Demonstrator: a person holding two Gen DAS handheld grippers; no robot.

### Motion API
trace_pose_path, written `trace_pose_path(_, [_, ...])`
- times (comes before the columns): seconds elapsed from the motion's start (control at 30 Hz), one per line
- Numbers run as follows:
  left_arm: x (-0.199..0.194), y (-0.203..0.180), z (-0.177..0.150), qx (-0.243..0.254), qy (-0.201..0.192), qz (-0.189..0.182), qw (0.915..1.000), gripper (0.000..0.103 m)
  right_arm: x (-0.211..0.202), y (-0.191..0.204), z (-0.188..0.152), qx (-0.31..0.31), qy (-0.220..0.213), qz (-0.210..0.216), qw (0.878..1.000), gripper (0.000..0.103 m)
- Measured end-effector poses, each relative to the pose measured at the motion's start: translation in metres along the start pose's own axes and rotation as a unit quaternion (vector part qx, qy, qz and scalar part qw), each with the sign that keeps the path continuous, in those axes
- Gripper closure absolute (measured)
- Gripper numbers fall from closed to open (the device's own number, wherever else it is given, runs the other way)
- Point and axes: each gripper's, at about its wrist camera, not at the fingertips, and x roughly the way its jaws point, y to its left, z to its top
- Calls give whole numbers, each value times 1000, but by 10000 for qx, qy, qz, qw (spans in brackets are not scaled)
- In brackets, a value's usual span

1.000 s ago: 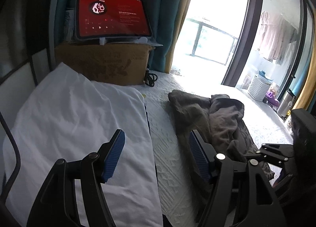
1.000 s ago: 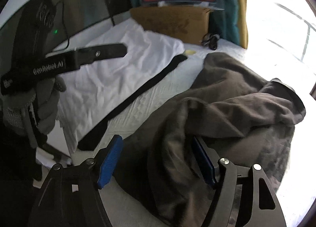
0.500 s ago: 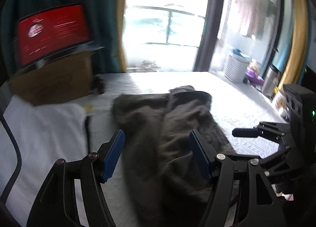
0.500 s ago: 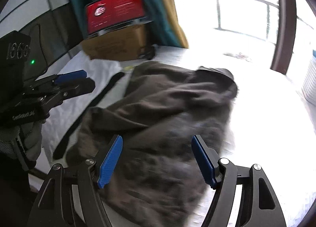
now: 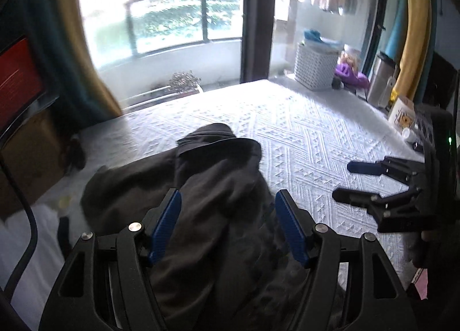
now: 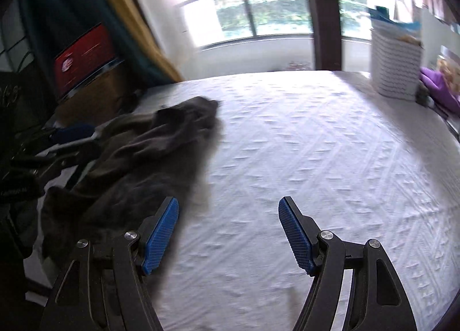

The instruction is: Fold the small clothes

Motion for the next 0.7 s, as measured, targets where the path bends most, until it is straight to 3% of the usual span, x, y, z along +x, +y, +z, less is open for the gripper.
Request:
trace_pose_path(0.17, [33, -13, 9, 244, 456, 104, 9986, 35, 7, -36, 1, 277, -12, -193, 9994, 29])
trace_pose_path(0.27, [60, -20, 11, 472, 875, 332, 9945, 35, 12, -52, 0, 470, 38, -242, 9986, 29])
trace_pose_path(0.3, [71, -23, 11, 630, 1054, 584, 9907, 35, 16, -58, -1, 535, 79, -249, 9982, 29])
trace_pose_path(0.4, [86, -23, 11, 875, 1191, 1089, 9830, 35, 19, -66, 0, 643, 40, -98, 9979, 29])
trace_pose_path(0.5, [85, -14, 13, 739, 1168, 1033, 9850, 36, 23, -67, 2, 666, 0, -11, 9978, 28])
trace_pose_path(0.57, [79, -5, 16, 619, 981, 988, 9883, 55, 24, -69, 2, 681, -22, 95, 9976, 24])
trace_pose_path(0.6, [77, 0, 17, 592, 959, 1023, 9884, 79, 24, -67, 2, 676, -25, 134, 9976, 22])
trace_pose_path(0.63, [74, 6, 18, 524, 967, 1079, 9881, 86, 24, -68, 3, 670, -25, 165, 9976, 21])
trace_pose_path(0.7, [66, 16, 18, 385, 828, 1123, 9895, 88, 24, -67, 3, 668, -28, 198, 9976, 20])
